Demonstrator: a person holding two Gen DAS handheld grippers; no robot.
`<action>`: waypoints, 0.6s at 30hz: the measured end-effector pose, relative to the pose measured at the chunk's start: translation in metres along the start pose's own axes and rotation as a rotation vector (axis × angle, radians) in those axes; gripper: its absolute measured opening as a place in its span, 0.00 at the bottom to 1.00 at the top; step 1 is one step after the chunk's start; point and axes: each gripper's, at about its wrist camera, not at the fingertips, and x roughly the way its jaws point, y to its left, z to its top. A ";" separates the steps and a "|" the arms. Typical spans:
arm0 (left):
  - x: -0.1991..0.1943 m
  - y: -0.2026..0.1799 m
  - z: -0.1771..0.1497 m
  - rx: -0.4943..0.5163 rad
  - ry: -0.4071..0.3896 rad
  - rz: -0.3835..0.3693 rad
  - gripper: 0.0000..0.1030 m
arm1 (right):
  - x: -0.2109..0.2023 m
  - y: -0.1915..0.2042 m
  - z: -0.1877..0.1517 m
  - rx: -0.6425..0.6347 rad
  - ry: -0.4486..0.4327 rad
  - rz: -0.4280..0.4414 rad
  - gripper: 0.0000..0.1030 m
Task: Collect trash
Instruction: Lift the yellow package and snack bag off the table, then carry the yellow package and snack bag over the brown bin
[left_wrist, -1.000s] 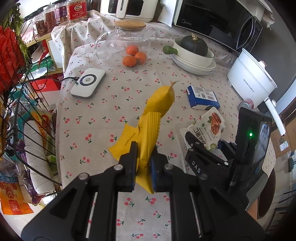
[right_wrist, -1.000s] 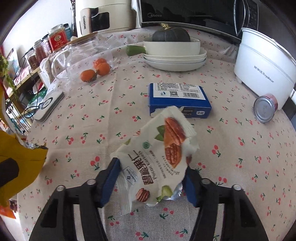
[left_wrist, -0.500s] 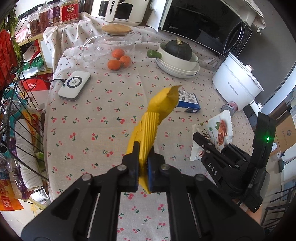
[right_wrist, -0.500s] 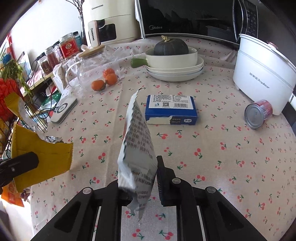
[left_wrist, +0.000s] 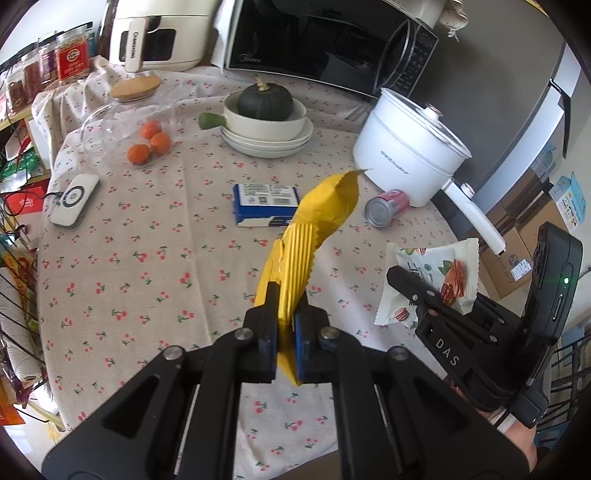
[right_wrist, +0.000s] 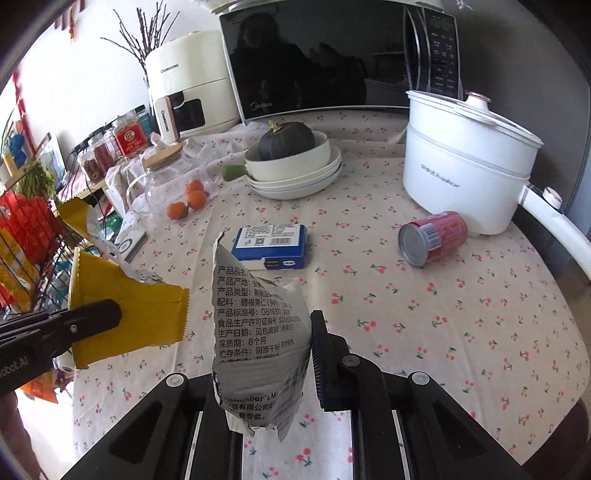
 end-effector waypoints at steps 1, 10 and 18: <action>0.001 -0.009 0.000 0.007 0.001 -0.013 0.08 | -0.005 -0.007 0.000 0.009 -0.003 -0.001 0.15; 0.019 -0.080 -0.007 0.079 0.025 -0.094 0.08 | -0.052 -0.068 -0.010 0.063 -0.027 -0.050 0.15; 0.037 -0.133 -0.026 0.156 0.081 -0.159 0.08 | -0.099 -0.131 -0.028 0.118 -0.037 -0.140 0.15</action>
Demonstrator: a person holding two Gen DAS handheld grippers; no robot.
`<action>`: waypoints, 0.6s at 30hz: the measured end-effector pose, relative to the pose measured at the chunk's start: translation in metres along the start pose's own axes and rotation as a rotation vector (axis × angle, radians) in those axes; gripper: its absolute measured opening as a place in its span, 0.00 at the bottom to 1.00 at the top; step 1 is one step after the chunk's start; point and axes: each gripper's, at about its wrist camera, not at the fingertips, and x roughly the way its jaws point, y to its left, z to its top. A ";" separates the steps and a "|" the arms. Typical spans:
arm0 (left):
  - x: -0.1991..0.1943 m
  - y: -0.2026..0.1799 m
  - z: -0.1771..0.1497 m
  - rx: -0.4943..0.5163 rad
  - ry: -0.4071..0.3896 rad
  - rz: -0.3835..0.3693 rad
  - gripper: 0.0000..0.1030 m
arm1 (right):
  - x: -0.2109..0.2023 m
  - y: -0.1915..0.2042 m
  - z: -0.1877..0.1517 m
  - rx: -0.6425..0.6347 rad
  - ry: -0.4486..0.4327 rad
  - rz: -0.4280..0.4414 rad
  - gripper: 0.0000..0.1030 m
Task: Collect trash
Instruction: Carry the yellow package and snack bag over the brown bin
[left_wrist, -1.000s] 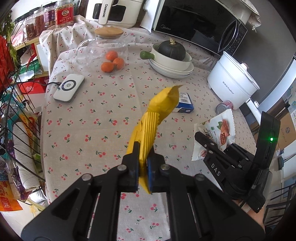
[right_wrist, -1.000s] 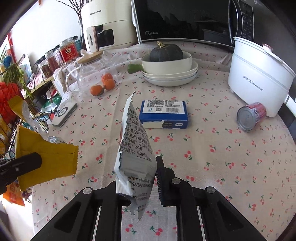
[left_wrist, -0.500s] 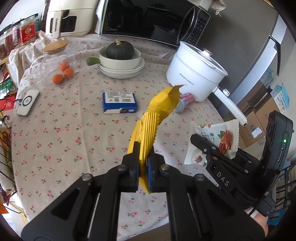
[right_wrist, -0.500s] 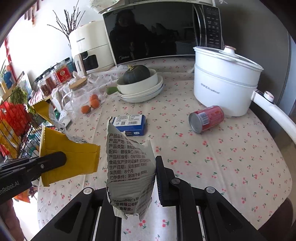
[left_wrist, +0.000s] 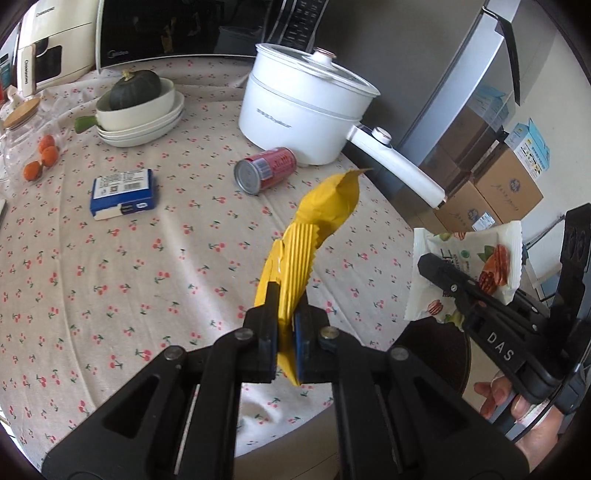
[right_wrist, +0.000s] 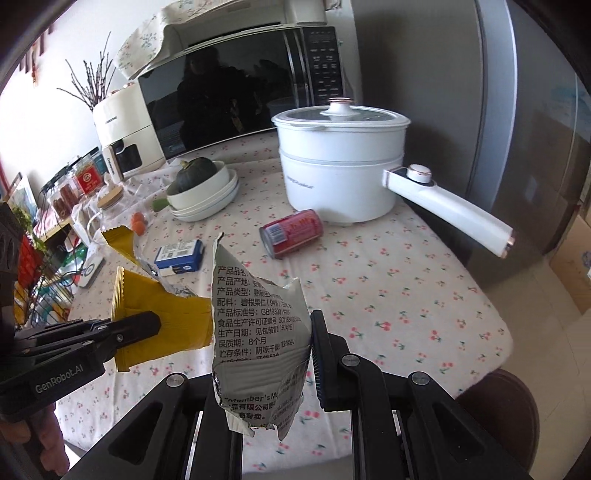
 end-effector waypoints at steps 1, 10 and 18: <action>0.003 -0.007 -0.002 0.010 0.009 -0.013 0.08 | -0.005 -0.009 -0.002 0.008 0.001 -0.011 0.15; 0.029 -0.073 -0.023 0.088 0.101 -0.146 0.08 | -0.049 -0.089 -0.031 0.081 0.017 -0.113 0.15; 0.048 -0.138 -0.045 0.209 0.155 -0.225 0.08 | -0.073 -0.151 -0.065 0.154 0.083 -0.179 0.15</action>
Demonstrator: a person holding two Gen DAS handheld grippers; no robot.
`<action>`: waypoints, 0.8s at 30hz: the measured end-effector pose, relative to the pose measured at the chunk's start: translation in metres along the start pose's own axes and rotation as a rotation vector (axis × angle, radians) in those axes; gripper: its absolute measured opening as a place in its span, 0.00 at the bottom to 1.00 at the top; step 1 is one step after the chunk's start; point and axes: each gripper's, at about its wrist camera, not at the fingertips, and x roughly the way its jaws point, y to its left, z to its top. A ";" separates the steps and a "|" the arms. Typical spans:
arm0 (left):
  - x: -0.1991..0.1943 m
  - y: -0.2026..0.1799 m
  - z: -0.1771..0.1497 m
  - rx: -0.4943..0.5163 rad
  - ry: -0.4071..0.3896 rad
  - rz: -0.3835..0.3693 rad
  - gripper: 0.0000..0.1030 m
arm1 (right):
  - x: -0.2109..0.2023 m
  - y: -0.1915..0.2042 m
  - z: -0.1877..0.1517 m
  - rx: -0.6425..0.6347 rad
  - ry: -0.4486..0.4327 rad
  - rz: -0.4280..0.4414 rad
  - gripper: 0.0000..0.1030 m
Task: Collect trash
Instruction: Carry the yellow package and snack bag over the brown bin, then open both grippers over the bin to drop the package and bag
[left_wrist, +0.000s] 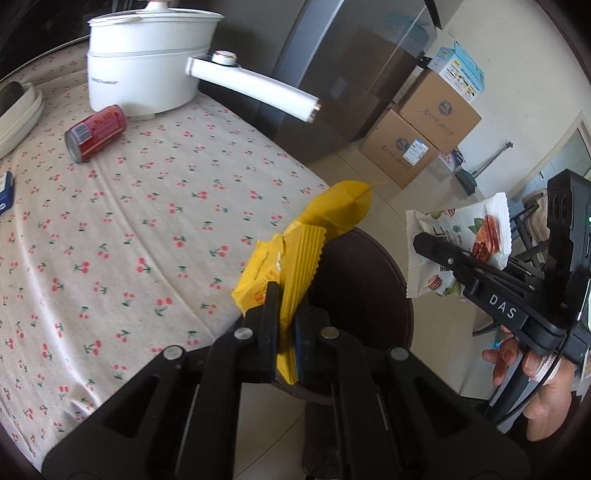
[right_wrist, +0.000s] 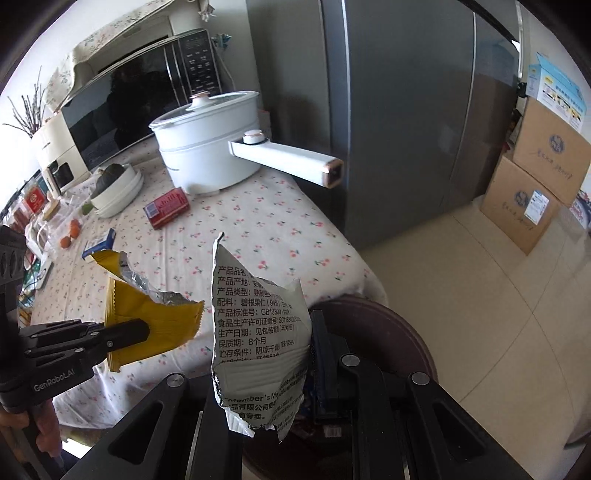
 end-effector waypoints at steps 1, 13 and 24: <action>0.003 -0.006 0.000 0.008 0.006 -0.012 0.08 | -0.001 -0.008 -0.003 0.011 0.008 -0.006 0.15; 0.034 -0.037 -0.007 0.083 0.058 -0.031 0.08 | -0.007 -0.057 -0.031 0.055 0.077 -0.062 0.15; 0.046 -0.016 -0.012 0.018 0.110 0.093 0.80 | 0.000 -0.058 -0.035 0.074 0.117 -0.050 0.38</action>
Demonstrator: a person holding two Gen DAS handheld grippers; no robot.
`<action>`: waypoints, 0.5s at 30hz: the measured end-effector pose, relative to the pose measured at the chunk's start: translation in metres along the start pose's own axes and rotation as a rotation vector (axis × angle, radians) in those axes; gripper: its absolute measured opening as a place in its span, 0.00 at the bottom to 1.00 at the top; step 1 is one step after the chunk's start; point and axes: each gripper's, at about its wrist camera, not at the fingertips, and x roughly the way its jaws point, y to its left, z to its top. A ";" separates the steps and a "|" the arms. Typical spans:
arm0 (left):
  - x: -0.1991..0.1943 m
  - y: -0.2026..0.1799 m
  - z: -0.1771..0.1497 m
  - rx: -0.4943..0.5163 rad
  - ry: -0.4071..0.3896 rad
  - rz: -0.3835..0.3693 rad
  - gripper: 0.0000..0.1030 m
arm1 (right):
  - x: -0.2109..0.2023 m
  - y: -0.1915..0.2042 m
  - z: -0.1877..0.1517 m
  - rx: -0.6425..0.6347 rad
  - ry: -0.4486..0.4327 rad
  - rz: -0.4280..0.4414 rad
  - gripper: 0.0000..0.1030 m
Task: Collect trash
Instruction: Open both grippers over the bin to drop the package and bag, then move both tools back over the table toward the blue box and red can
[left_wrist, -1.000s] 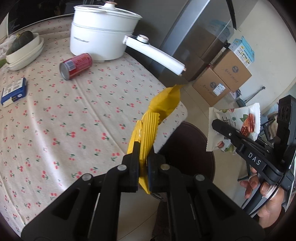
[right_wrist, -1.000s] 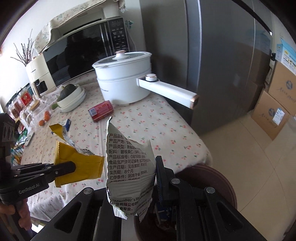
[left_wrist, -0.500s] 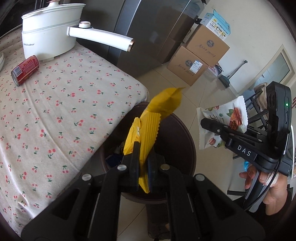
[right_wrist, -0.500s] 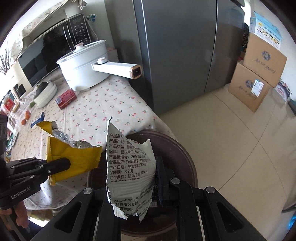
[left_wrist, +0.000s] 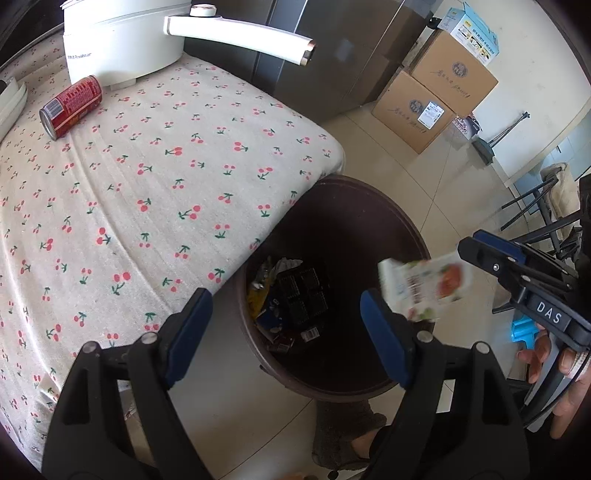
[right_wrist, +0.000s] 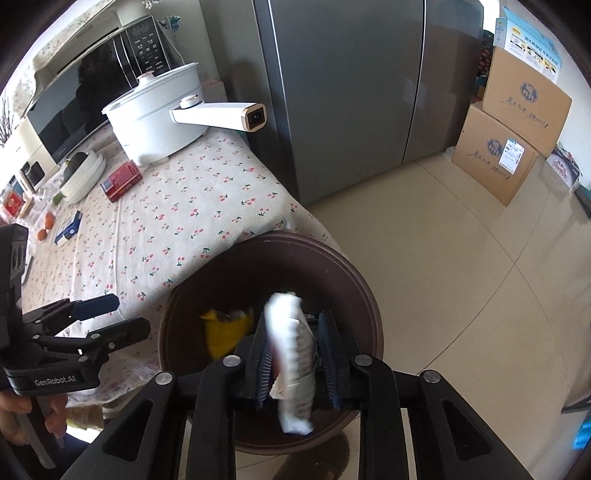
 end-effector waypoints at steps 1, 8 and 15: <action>-0.001 0.001 0.000 -0.004 0.001 0.000 0.80 | 0.000 0.000 0.000 0.002 -0.002 -0.002 0.43; -0.016 0.013 0.002 0.001 -0.013 0.015 0.82 | 0.005 -0.003 0.001 0.043 0.024 0.027 0.99; -0.033 0.032 0.001 0.014 -0.052 0.108 0.85 | 0.017 0.007 -0.001 0.011 0.072 0.008 1.00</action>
